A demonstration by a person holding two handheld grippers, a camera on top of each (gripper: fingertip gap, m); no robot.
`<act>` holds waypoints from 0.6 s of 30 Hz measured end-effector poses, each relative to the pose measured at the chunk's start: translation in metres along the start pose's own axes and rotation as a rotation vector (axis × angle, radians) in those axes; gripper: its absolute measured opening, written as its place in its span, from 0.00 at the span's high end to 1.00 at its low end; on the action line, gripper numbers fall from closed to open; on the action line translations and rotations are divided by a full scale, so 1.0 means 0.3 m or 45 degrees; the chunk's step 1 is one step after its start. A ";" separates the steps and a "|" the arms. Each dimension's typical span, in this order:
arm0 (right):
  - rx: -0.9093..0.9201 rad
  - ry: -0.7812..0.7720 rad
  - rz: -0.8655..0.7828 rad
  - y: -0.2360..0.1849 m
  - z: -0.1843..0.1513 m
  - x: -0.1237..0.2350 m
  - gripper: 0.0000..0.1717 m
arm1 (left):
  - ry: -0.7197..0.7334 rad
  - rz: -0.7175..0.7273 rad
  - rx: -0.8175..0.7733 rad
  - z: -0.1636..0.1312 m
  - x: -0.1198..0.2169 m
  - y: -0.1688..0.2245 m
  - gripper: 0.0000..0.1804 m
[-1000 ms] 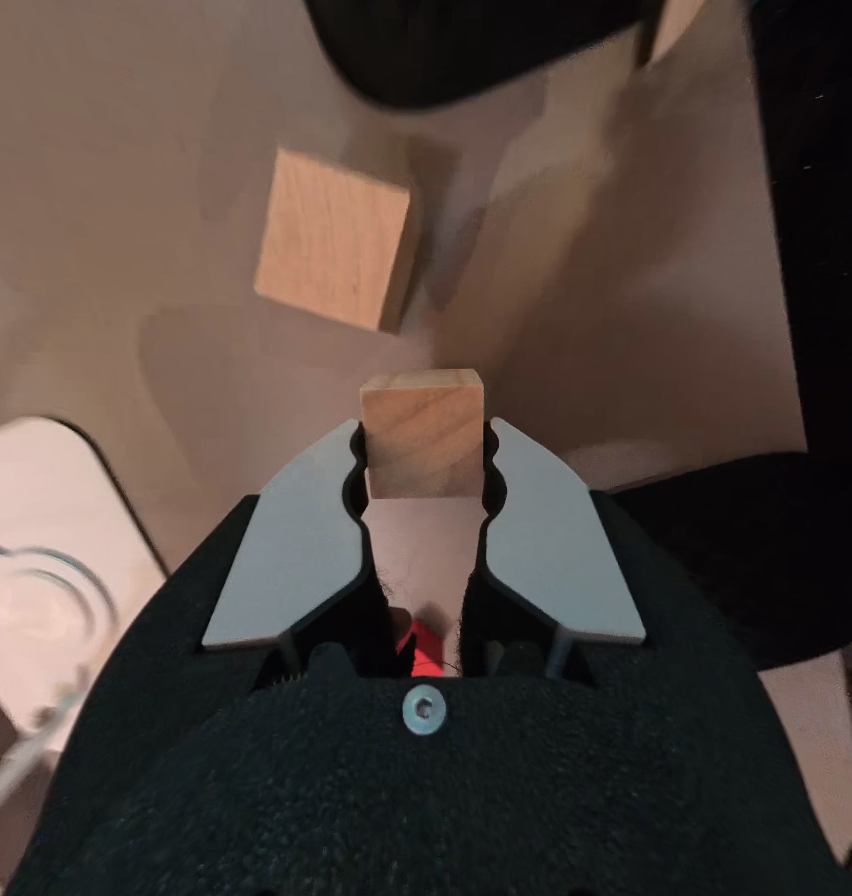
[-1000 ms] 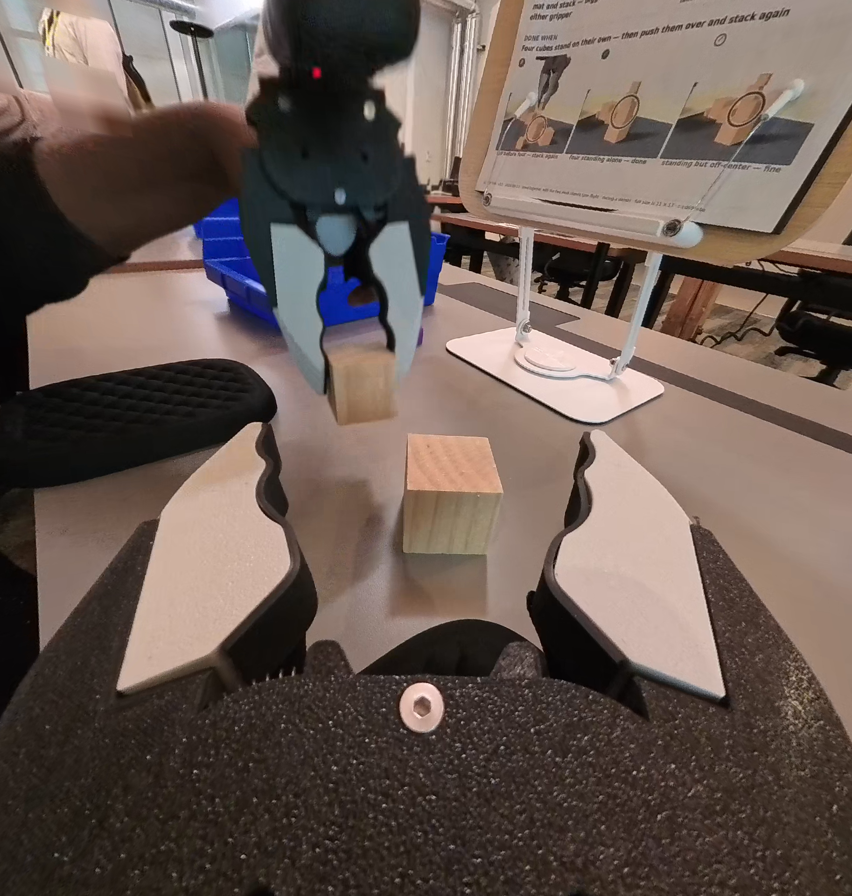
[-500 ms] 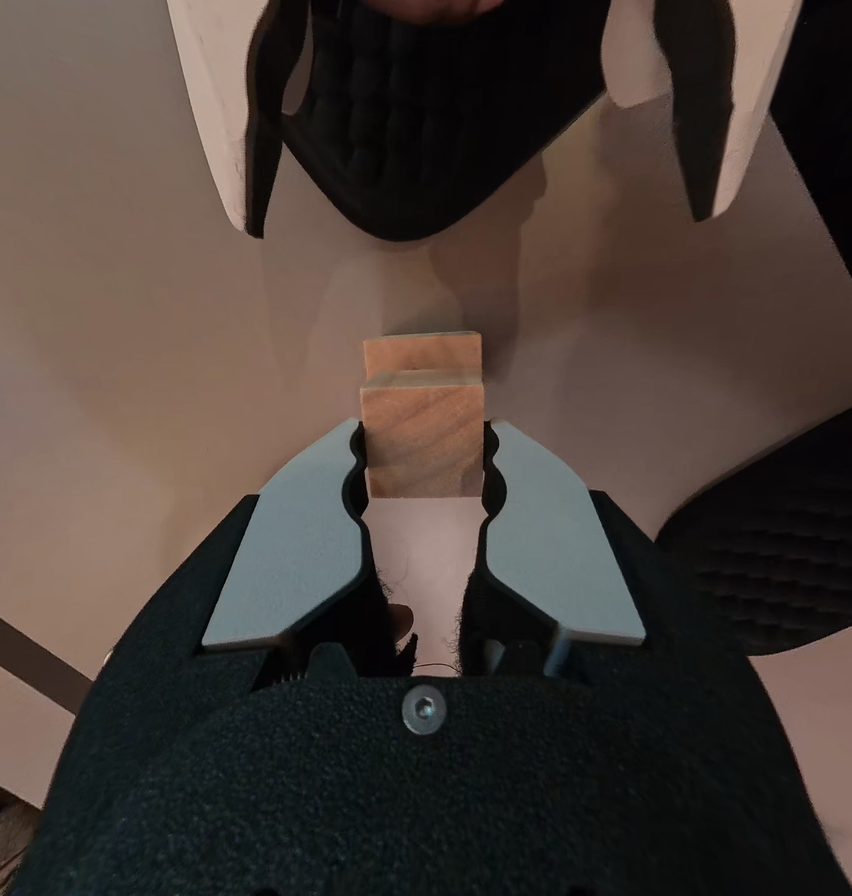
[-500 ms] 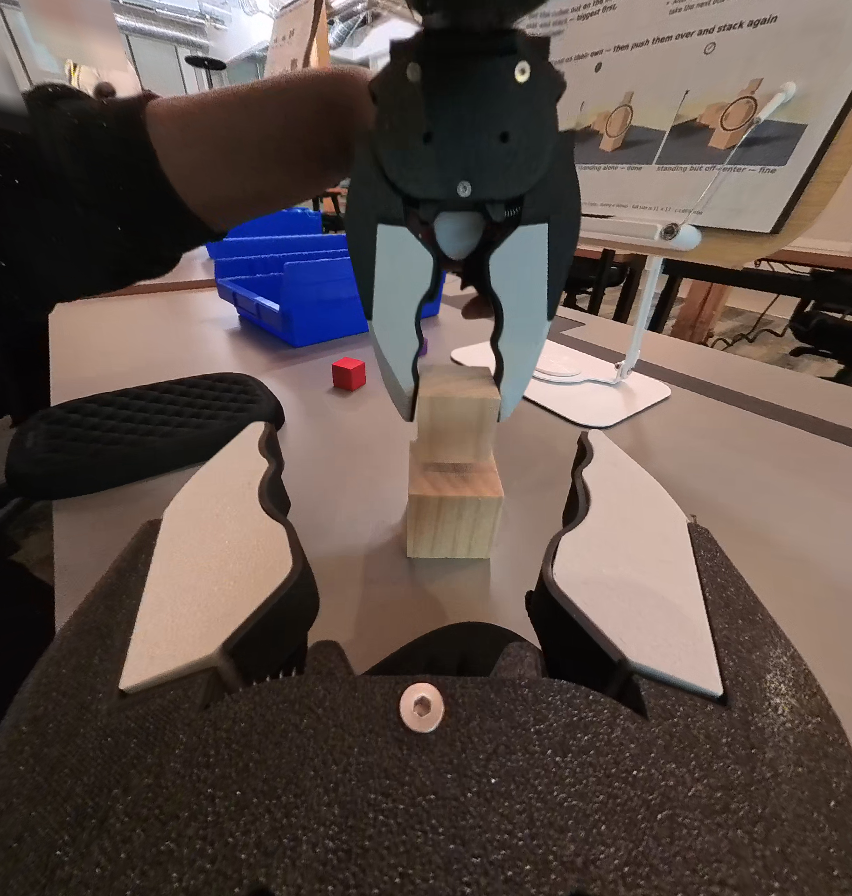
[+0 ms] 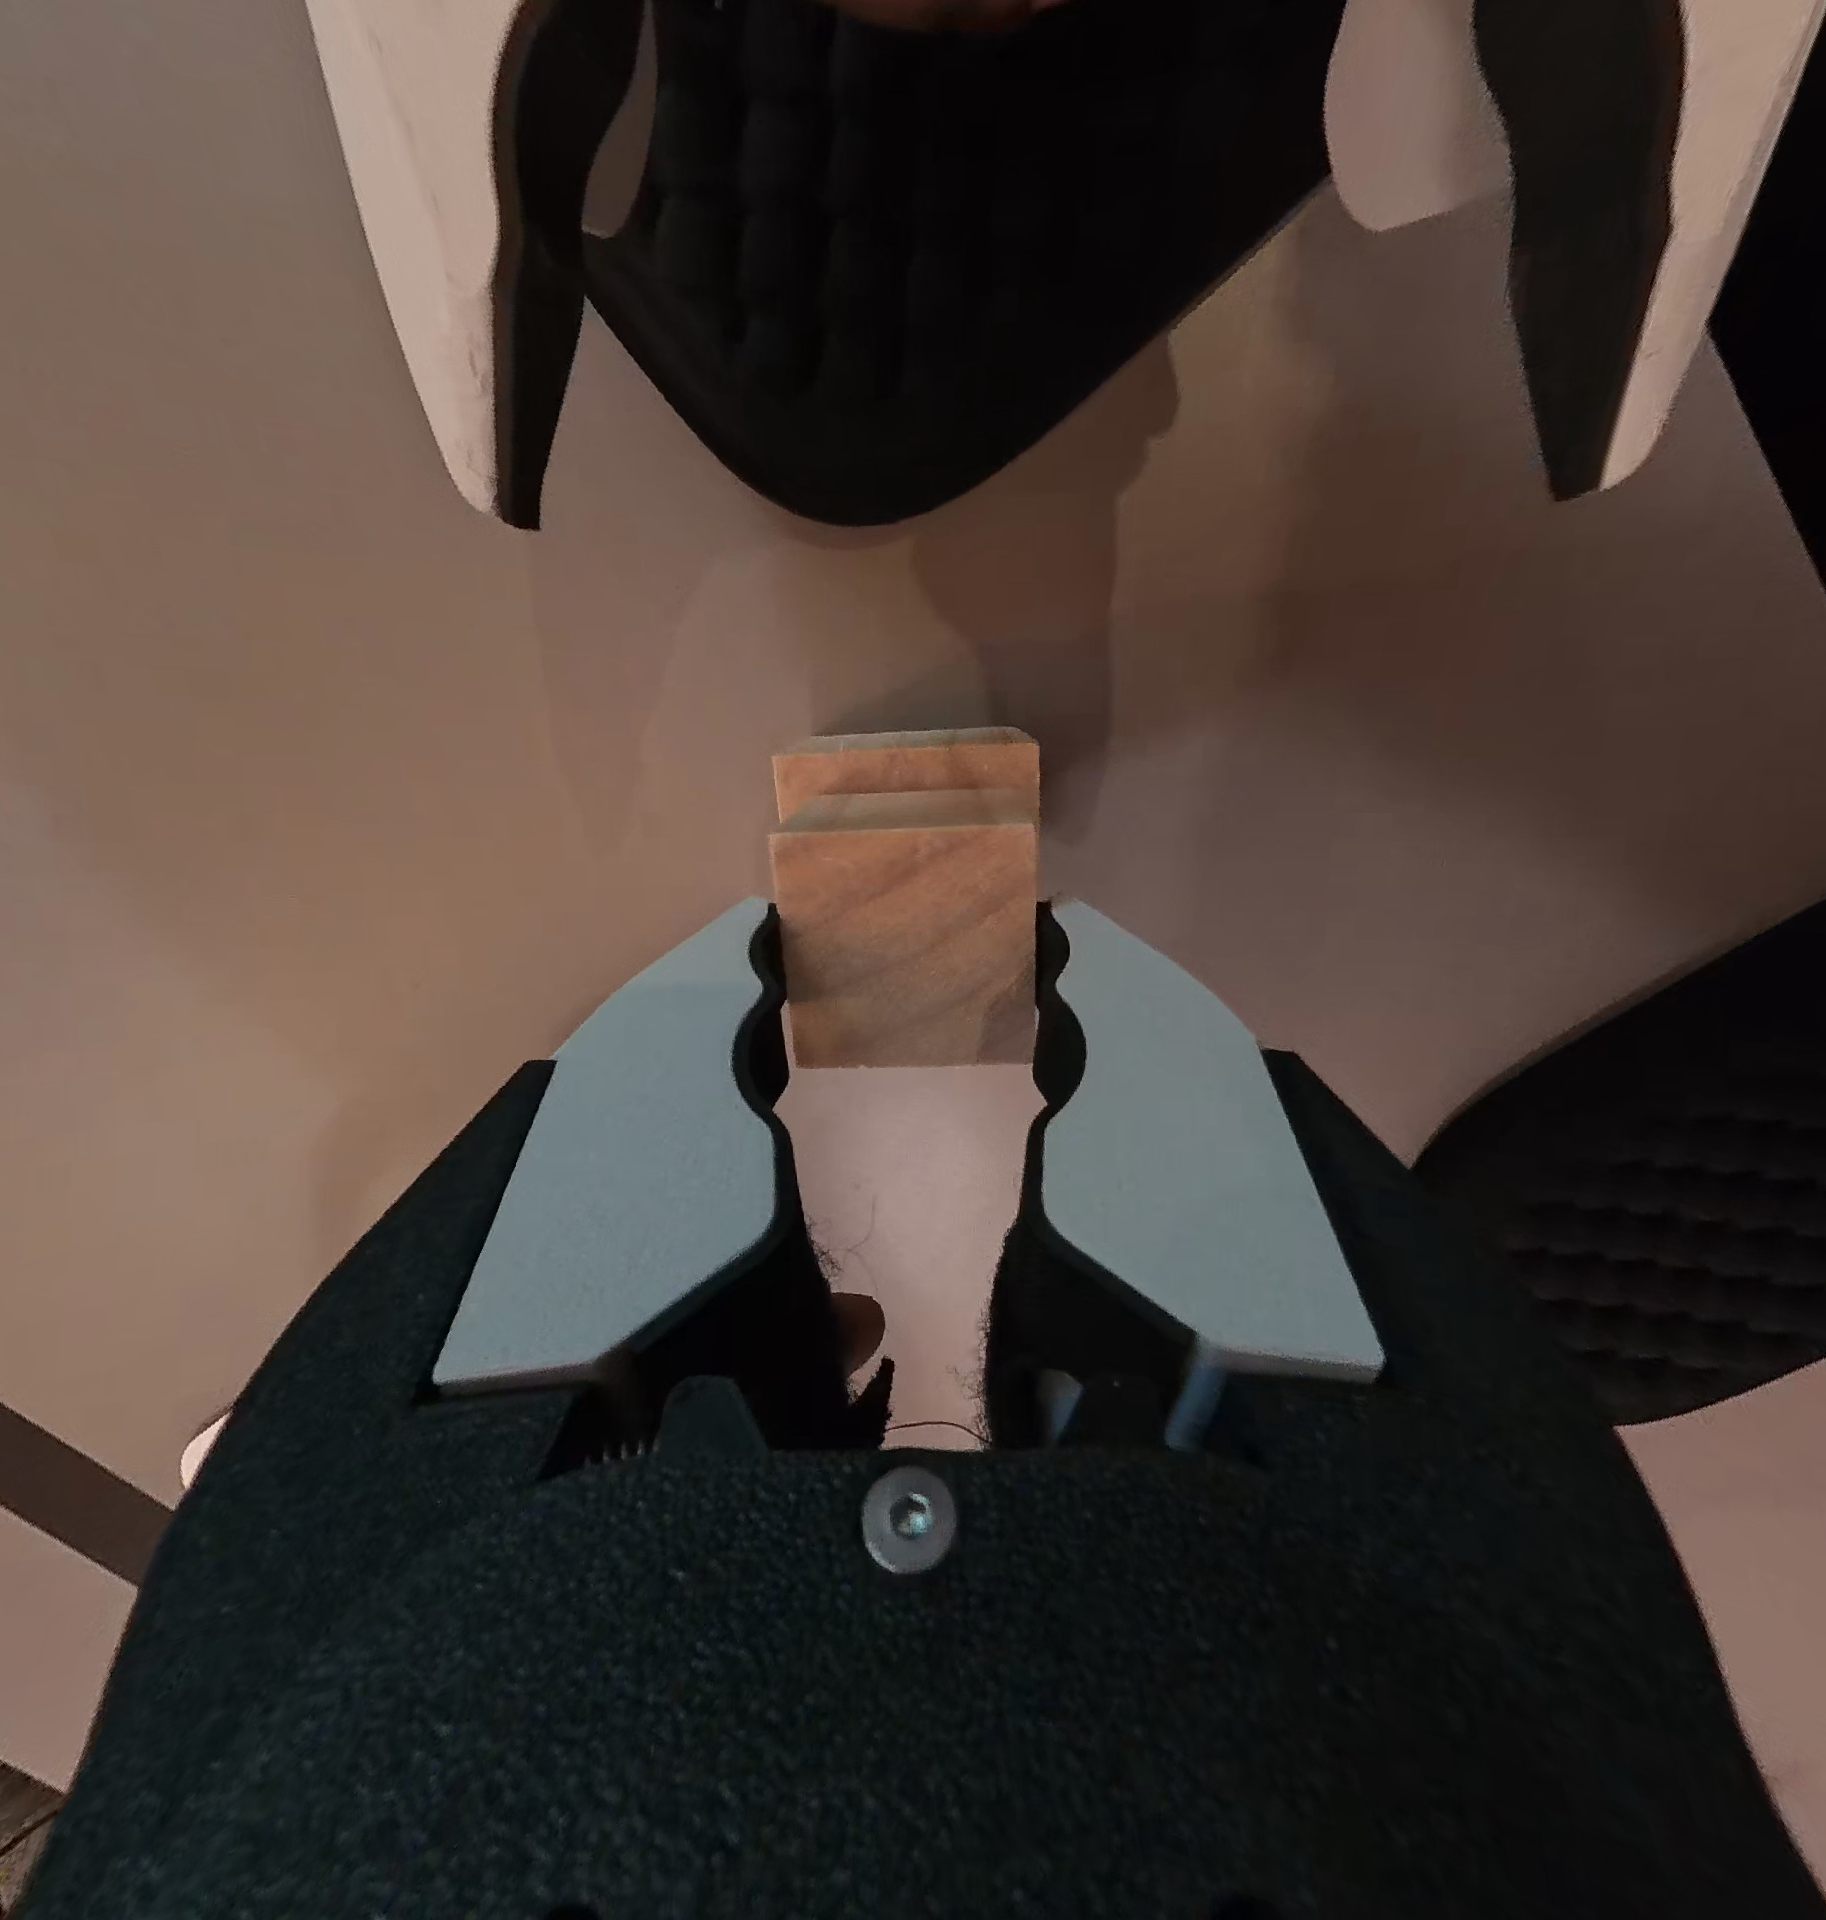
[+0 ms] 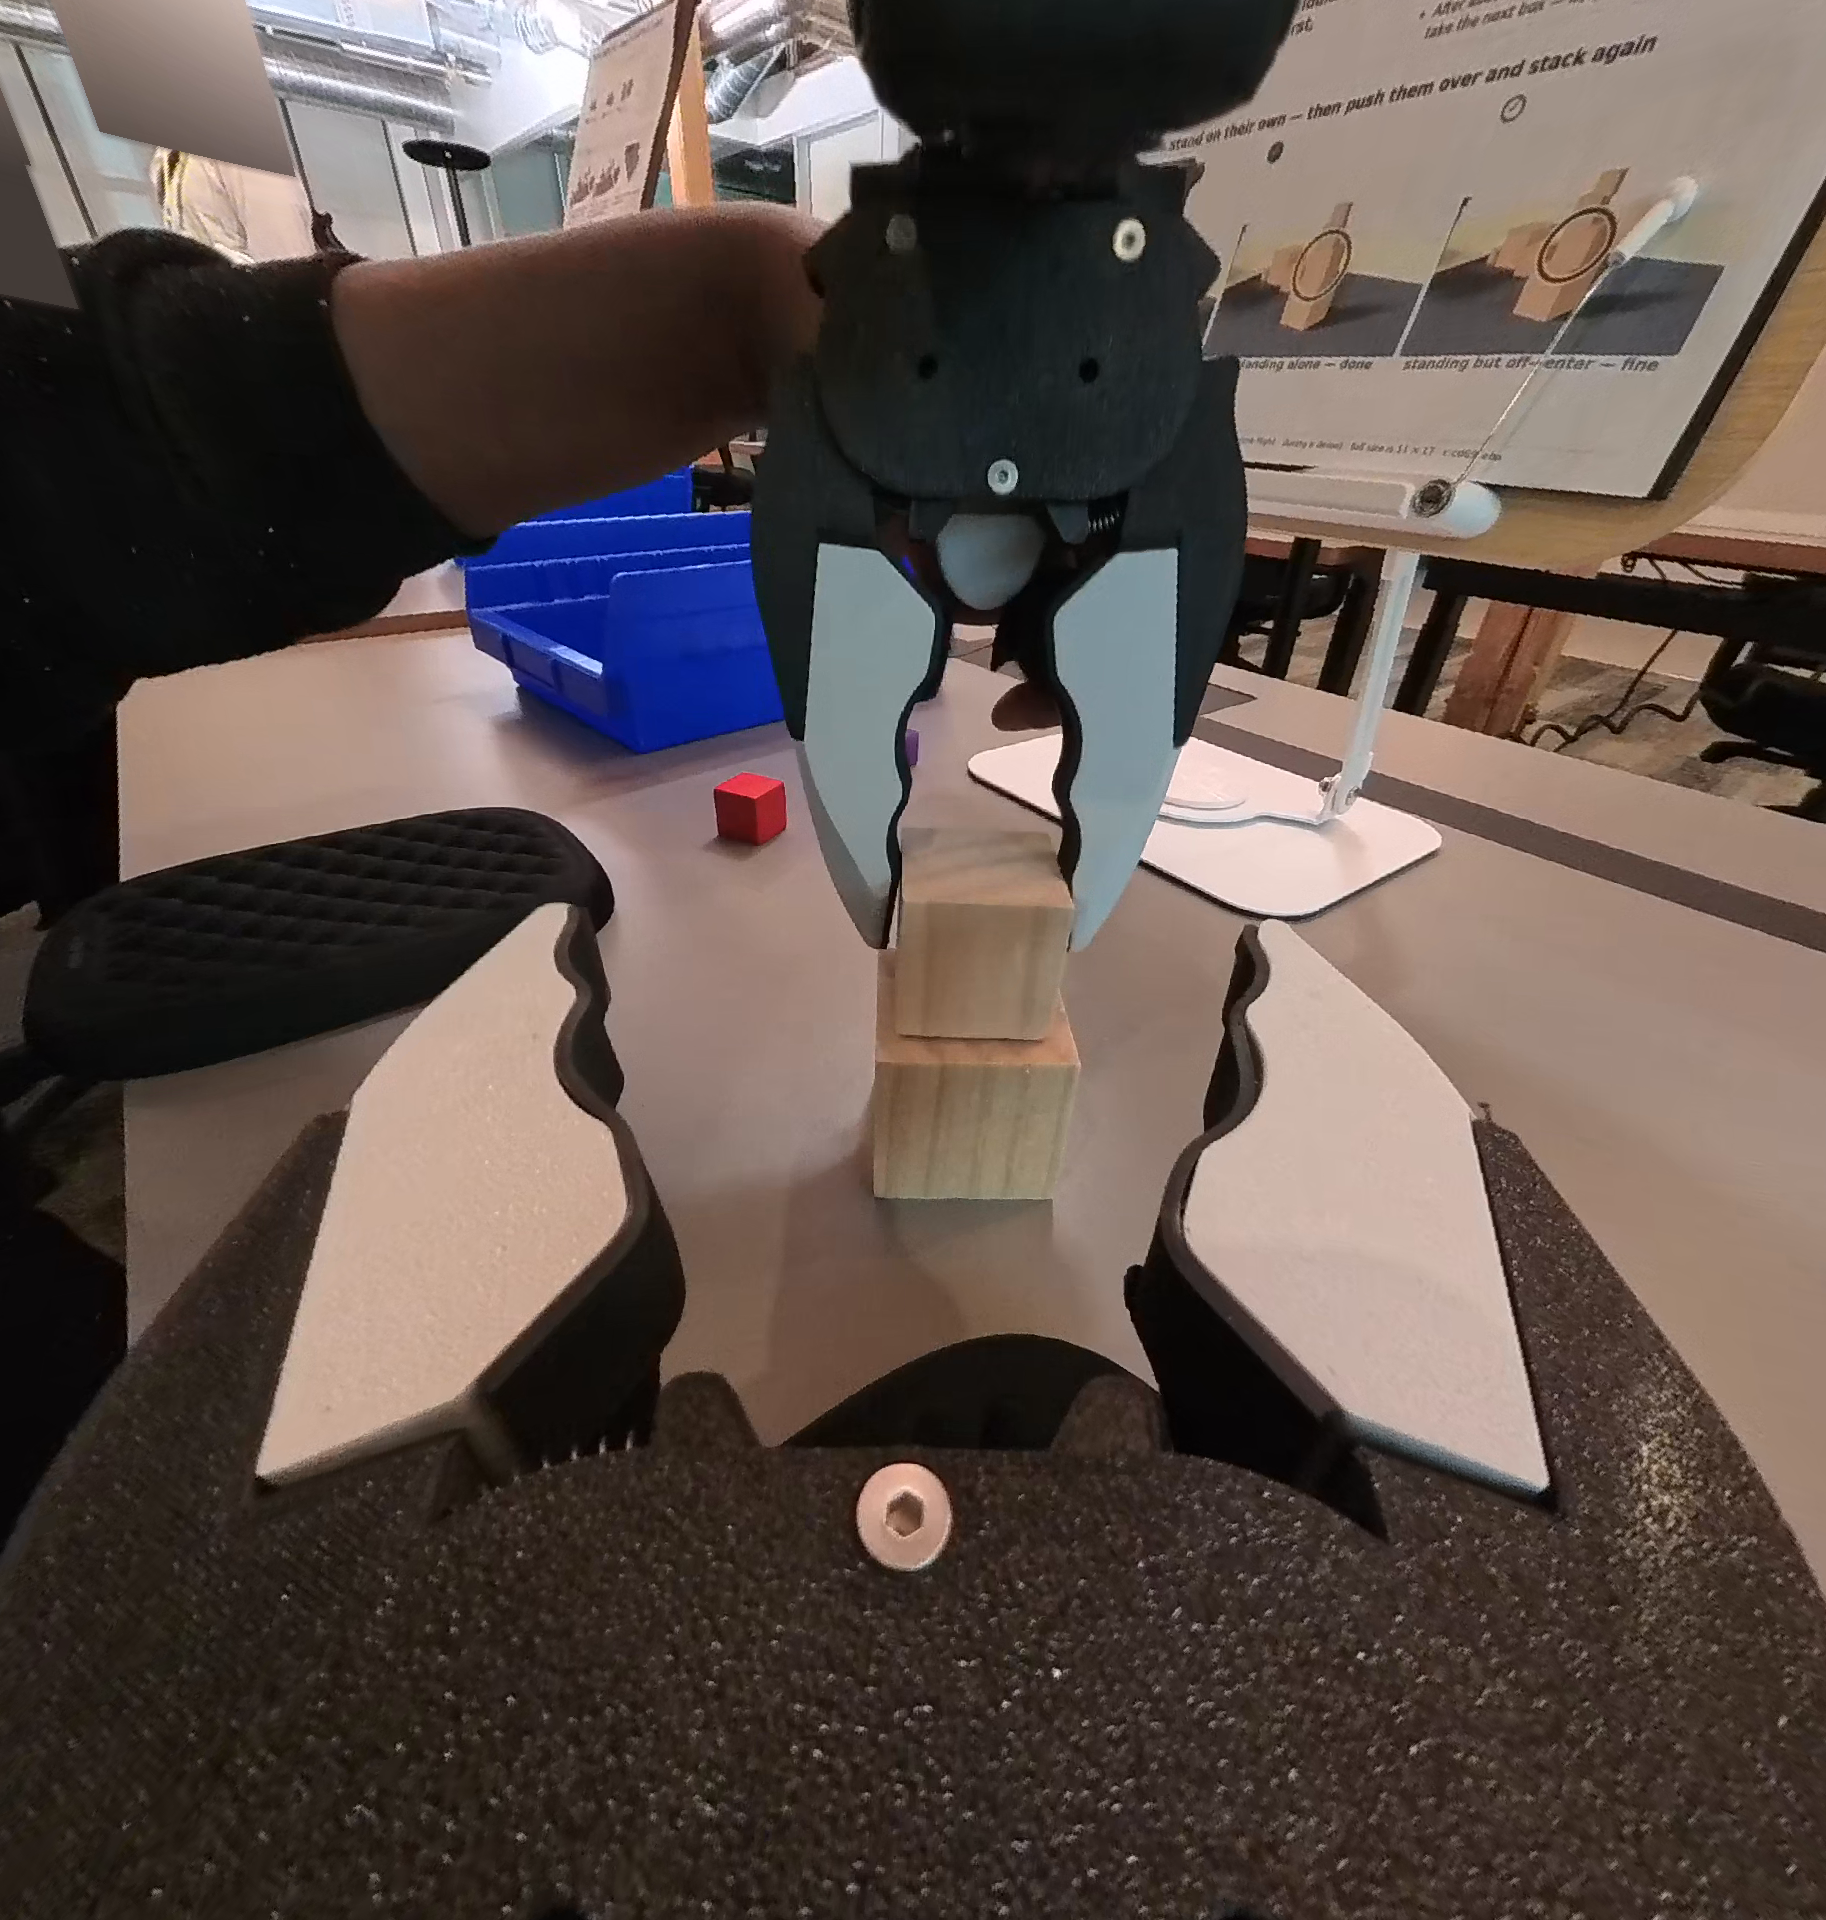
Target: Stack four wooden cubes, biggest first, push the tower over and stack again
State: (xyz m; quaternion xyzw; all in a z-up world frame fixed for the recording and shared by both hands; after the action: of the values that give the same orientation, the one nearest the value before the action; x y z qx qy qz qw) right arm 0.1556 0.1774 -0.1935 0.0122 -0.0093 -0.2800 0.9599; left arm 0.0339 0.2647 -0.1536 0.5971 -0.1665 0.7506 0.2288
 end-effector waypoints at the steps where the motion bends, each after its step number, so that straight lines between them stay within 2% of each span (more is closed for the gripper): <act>1: -0.002 0.002 -0.001 0.000 0.000 0.001 0.35 | -0.002 -0.005 -0.001 0.000 -0.002 0.000 0.75; 8: -0.013 0.017 0.002 0.003 0.001 0.005 0.35 | 0.048 -0.005 0.018 0.007 0.000 -0.006 0.75; 18: -0.014 0.018 0.002 0.004 0.001 0.006 0.35 | 0.015 -0.006 0.013 -0.003 -0.004 -0.004 0.75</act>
State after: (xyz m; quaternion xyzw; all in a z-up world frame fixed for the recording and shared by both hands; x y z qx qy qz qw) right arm 0.1576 0.1774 -0.1931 0.0087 -0.0011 -0.2793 0.9602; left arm 0.0342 0.2661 -0.1548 0.5943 -0.1599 0.7544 0.2284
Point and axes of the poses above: each gripper's, where its closed fingertips meet, x back along the fingers, z out of its top, y = z × x across the jaws, the point moved 9 cm from there along x, back along the fingers, and after that the axes turned 2 degrees about -z, right-handed, at the moved point
